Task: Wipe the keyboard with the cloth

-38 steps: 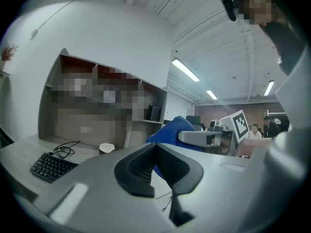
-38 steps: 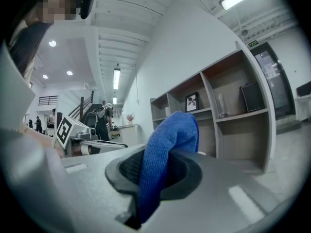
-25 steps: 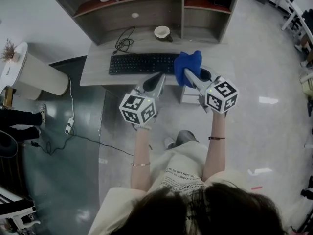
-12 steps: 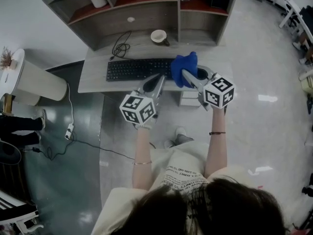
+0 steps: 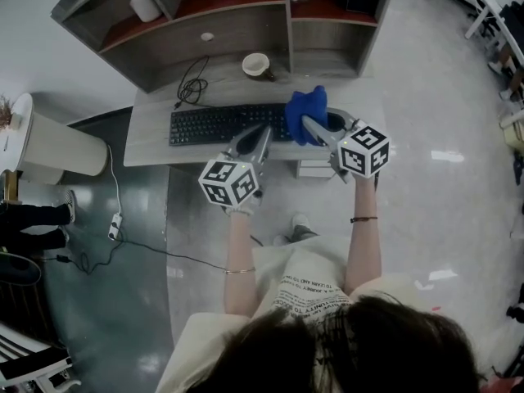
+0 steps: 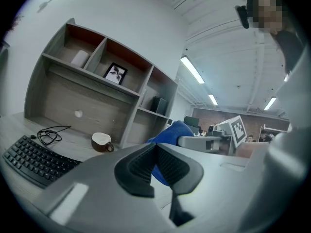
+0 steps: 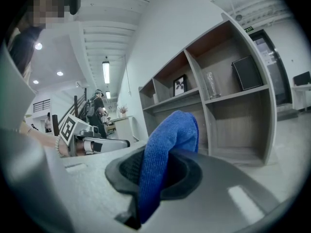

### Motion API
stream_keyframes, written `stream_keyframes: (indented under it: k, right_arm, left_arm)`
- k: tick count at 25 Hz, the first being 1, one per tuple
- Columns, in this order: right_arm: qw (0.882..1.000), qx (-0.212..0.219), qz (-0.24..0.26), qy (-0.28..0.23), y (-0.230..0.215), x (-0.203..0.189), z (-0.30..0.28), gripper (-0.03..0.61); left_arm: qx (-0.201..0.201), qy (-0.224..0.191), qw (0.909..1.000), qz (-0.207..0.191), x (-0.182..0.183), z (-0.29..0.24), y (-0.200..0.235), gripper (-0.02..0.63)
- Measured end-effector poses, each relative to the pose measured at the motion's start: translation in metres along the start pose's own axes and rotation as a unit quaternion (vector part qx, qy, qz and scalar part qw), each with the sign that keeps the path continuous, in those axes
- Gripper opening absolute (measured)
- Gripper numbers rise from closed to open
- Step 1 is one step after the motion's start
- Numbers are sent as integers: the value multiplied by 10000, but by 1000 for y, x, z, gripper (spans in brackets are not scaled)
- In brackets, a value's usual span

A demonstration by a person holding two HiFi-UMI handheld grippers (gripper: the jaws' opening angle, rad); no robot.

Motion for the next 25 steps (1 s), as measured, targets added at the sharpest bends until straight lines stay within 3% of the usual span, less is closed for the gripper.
stream_keyframes:
  k: [16, 25]
  right_arm:
    - [9975, -142, -288, 628, -36, -20, -24, 58]
    - [9908, -537, -573, 1103, -39, -33, -51, 58]
  left_arm:
    - [-1, 367, 9988, 323, -11, -34, 12, 2]
    - [-390, 756, 9957, 363, -21, -46, 39, 2]
Point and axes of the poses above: the fingertips, and each gripper's own axes: z backward along the fingers, y to its left, x out of its top, the point moved 10 cm from there along z, backward along the fingers, and after that the axes turned 15 degrees about y, right-handed, at the moved point
